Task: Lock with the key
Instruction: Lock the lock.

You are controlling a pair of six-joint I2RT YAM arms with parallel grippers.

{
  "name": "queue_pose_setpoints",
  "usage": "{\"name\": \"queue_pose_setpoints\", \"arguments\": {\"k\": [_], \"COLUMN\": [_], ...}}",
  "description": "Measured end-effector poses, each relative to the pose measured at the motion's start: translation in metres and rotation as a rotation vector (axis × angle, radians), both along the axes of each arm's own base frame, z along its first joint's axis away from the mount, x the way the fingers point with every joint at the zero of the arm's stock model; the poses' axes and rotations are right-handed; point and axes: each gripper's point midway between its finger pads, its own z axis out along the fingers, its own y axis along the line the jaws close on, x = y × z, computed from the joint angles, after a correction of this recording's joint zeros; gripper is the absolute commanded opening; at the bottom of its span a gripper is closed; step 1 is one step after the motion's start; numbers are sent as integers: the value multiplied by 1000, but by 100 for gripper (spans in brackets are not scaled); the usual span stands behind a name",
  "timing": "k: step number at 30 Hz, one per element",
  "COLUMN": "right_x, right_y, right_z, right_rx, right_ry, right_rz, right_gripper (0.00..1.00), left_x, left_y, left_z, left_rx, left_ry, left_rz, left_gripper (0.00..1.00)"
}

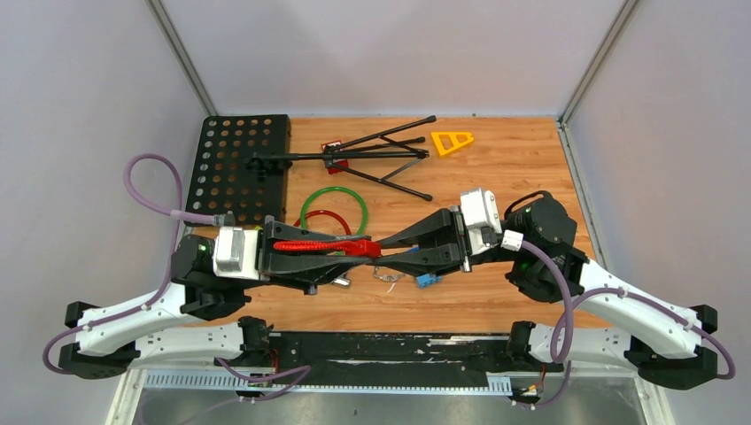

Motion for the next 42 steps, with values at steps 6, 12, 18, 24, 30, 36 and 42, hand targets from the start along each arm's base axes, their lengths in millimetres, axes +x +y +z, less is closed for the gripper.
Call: {"name": "queue_pose_setpoints", "arguments": {"k": [6,12,18,24,30,36,42], "right_x": [2,17,41,76,100,102,102], "right_y": [0,2,7,18,30,29,25], "right_z": [0,2,2,4,6,10,4], "right_rx": [-1,17,50,115,146,194,172], "right_ry": [0,-13,-70,-246,-451,-666,-863], "right_rz": [-12,-102,-300,-650,-998,-1298,-1519], "right_gripper": [0,0,0,0,0,0,0], "left_x": [1,13,38,67,89,93,95], "left_y": [0,2,5,15,28,32,32], "left_z": [0,2,3,6,10,13,7], "left_rx": [-2,-13,-30,-89,-152,-184,-178], "left_ry": [-2,28,127,264,359,396,425], "left_rz": [8,62,174,287,381,389,389], "left_gripper": [0,0,0,0,0,0,0]}}
